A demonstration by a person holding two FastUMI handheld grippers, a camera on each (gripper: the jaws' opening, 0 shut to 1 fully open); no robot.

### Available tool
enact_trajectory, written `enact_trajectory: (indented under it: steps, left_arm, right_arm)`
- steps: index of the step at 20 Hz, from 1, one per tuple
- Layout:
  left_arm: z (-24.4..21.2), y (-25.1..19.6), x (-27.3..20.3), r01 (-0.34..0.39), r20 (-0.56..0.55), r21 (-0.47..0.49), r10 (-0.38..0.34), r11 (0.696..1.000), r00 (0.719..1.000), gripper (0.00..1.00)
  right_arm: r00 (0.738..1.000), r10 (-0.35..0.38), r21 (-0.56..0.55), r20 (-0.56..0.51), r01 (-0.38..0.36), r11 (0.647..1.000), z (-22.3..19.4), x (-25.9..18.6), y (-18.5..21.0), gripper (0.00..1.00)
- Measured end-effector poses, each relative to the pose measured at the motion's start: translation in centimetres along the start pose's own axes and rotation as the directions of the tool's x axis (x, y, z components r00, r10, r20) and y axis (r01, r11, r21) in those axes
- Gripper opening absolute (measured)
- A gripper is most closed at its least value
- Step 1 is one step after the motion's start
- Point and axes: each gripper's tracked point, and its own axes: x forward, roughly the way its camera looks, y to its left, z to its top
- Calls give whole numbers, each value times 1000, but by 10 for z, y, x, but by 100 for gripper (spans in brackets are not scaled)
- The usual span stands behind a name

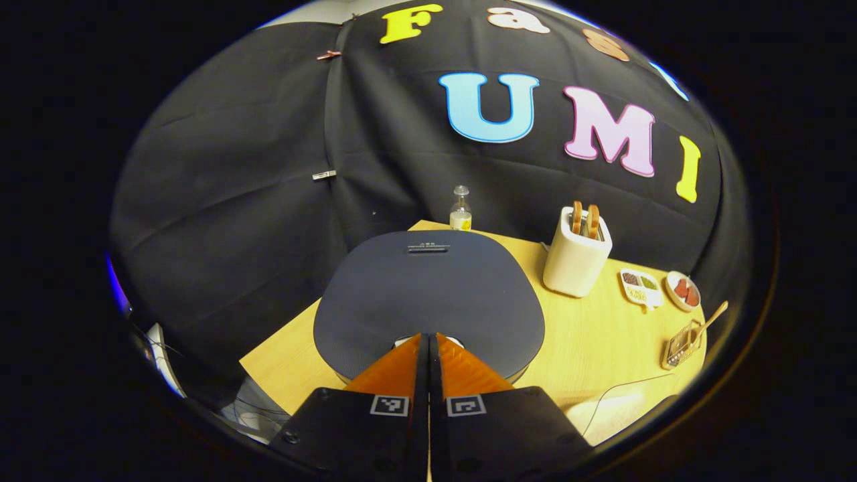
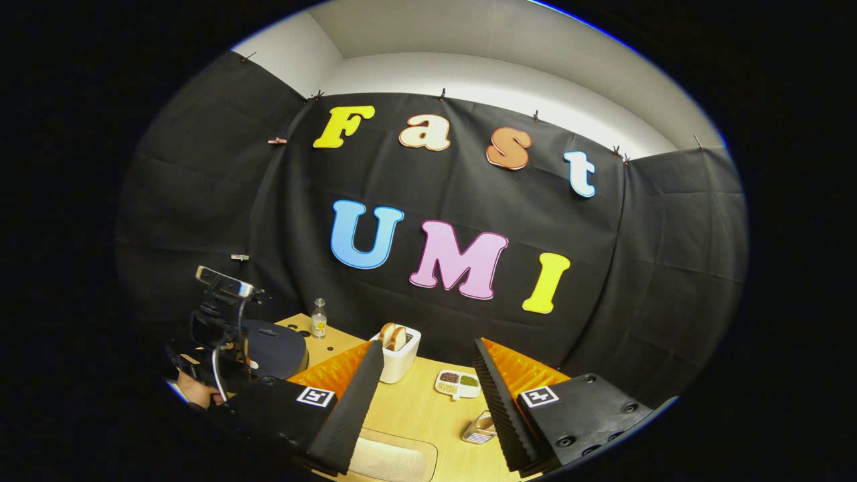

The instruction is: Close the left gripper, press the button to open the rice cooker; take a wooden spoon from the chopstick holder with the right hand, scoop a spoonful of rice and pour it into the rice cooker, then put the wooden spoon back into the chopstick holder.

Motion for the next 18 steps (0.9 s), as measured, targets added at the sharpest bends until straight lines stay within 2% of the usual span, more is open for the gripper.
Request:
enact_trajectory:
  steps: [3,6,13,18]
  left_arm:
    - [40,0,-29,10,132,14,-12,1000,991,6]
    - [68,0,-45,20,208,35,-27,999,978,6]
    - [78,2,-76,80,218,-35,-71,996,973,5]
    - [84,-6,-109,137,262,6,-134,990,956,6]
  right_arm:
    - [1000,-5,14,-7,5,1000,-4,-2,-4,85]
    - [1000,-11,19,-7,11,1000,-6,-2,-9,85]
    - [999,-46,28,-4,46,999,-8,0,-25,85]
    - [995,-98,31,-21,99,995,-18,0,-44,85]
